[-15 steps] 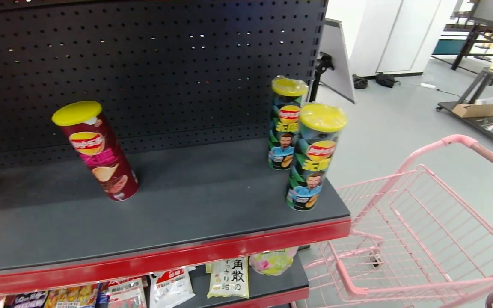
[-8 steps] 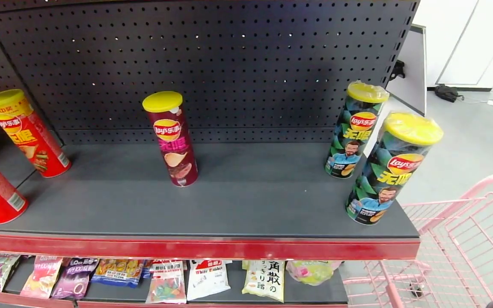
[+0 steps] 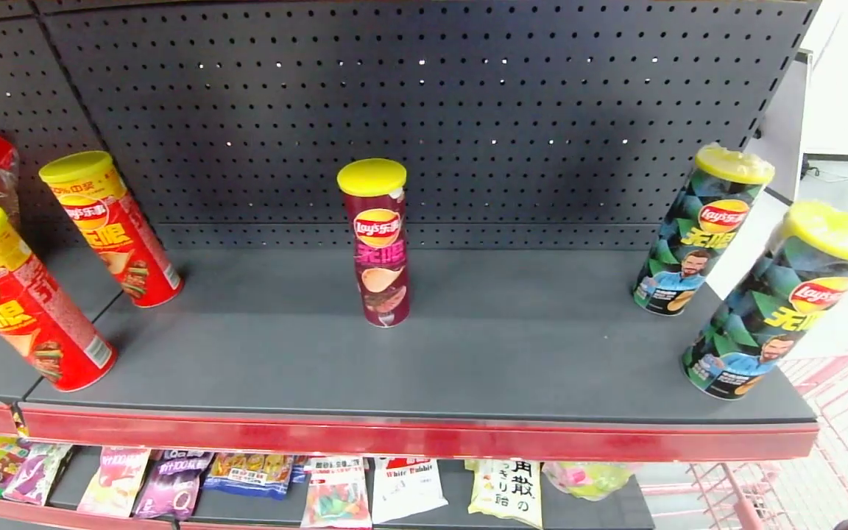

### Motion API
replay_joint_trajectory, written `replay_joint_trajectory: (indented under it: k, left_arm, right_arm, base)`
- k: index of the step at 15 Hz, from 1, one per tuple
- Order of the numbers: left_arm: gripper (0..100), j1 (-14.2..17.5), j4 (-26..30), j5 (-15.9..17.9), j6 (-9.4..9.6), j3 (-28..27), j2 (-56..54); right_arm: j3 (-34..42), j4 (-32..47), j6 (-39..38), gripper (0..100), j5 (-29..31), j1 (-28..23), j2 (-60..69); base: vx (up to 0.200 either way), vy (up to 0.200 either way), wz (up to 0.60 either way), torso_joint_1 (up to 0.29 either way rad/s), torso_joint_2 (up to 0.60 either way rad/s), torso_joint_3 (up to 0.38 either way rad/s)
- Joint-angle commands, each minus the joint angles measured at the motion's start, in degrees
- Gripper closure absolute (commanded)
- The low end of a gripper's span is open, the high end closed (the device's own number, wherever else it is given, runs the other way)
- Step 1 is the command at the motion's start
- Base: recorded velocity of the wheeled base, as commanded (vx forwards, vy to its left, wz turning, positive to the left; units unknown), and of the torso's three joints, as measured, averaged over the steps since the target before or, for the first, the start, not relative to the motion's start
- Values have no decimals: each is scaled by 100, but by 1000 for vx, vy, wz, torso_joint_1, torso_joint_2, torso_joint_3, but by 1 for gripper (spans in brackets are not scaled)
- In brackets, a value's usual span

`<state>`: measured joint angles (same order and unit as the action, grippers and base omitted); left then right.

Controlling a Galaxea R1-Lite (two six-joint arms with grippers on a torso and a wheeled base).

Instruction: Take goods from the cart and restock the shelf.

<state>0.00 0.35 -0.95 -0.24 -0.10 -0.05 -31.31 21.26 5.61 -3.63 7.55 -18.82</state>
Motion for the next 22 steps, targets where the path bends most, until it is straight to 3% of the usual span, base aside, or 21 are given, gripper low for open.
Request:
replay_joint_trajectory:
  k: [1, 7, 10, 19, 21, 22]
  left_arm:
    - [0, 0, 0, -2, -2, 1, 5]
    - [0, 0, 0, -10, -2, 1, 5]
    - [0, 0, 0, -10, -2, 1, 5]
    - [0, 0, 0, 16, 7, 1, 5]
    - [0, 0, -9, 508, 147, 1, 5]
    - [0, -35, -88, 860, 244, -438, 163]
  right_arm:
    - [46, 27, 2, 100, -94, 10, 107]
    - [177, 10, 2, 100, -226, 19, 318]
    - [177, 18, 2, 100, -234, 28, 309]
    - [177, 45, 2, 100, -454, 546, 476]
    - [186, 45, 2, 100, -489, 573, 485]
    - [186, 45, -7, 100, -560, 634, 467]
  base:
    - [0, 200, 0, 2, 2, 2]
    - [0, 0, 0, 0, 0, 0]
    - [200, 0, 0, -7, 2, 7]
    - [0, 0, 0, 0, 0, 0]
    - [0, 0, 0, 0, 0, 0]
    - [0, 0, 0, 0, 0, 0]
